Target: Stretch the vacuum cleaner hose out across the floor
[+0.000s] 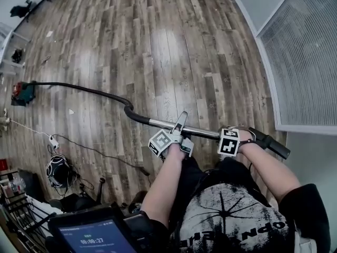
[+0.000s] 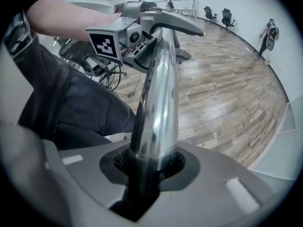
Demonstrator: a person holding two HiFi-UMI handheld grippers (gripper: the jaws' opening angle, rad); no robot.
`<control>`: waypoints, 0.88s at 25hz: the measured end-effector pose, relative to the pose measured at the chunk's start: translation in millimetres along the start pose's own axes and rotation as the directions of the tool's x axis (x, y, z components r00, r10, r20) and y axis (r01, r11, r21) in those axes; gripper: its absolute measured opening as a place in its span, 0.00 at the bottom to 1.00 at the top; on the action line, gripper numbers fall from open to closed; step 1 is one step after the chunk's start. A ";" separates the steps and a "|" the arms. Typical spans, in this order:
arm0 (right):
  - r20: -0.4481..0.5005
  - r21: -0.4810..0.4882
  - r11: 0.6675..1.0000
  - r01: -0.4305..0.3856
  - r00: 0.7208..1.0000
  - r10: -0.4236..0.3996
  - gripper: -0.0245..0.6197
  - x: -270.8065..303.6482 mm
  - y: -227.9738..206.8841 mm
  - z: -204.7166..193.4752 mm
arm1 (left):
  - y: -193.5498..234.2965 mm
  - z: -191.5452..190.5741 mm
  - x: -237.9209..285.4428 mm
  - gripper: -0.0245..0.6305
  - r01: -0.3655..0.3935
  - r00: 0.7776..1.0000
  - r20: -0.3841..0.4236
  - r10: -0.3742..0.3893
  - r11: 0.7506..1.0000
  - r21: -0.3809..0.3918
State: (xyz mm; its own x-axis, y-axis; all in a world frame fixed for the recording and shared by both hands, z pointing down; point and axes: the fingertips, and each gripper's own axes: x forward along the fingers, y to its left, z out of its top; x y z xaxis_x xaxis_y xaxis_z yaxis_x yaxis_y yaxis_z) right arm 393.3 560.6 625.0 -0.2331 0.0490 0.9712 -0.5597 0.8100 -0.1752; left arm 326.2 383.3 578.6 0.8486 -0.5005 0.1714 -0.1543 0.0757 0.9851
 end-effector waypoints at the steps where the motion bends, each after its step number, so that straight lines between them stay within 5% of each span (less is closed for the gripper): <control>1: 0.007 -0.005 1.000 0.004 1.000 -0.003 0.21 -0.4 -4.5 -5.1 | -0.3 -4.1 4.0 0.40 0.003 1.000 0.002 -0.003 1.000 0.008; 10: 0.020 -0.026 1.000 -0.009 1.000 0.009 0.22 26.2 -66.9 -57.1 | 35.0 -56.3 22.1 0.45 -0.043 0.998 0.035 0.042 0.999 0.023; 15: 0.001 0.037 0.999 0.004 1.000 -0.004 0.22 67.3 -115.9 -84.1 | 61.7 -54.3 30.4 0.32 -0.077 0.997 0.031 0.075 0.993 0.085; 19: -0.004 0.052 0.998 0.027 1.000 -0.026 0.22 117.8 -146.4 -108.5 | 97.3 -49.1 29.5 0.09 -0.129 0.992 0.014 0.129 0.972 0.197; 22: -0.006 0.042 0.999 0.029 1.000 -0.029 0.22 170.4 -159.4 -132.7 | 110.8 -54.0 45.5 0.04 -0.023 0.999 -0.025 0.031 0.960 0.281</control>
State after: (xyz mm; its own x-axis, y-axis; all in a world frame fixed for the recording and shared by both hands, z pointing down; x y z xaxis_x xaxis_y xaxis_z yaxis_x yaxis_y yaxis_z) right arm 548.3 517.5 839.8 -0.2116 0.0290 0.9769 -0.5996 0.7855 -0.1532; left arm 375.1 415.6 696.3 0.8559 -0.4760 0.2019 -0.3092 -0.1582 0.9377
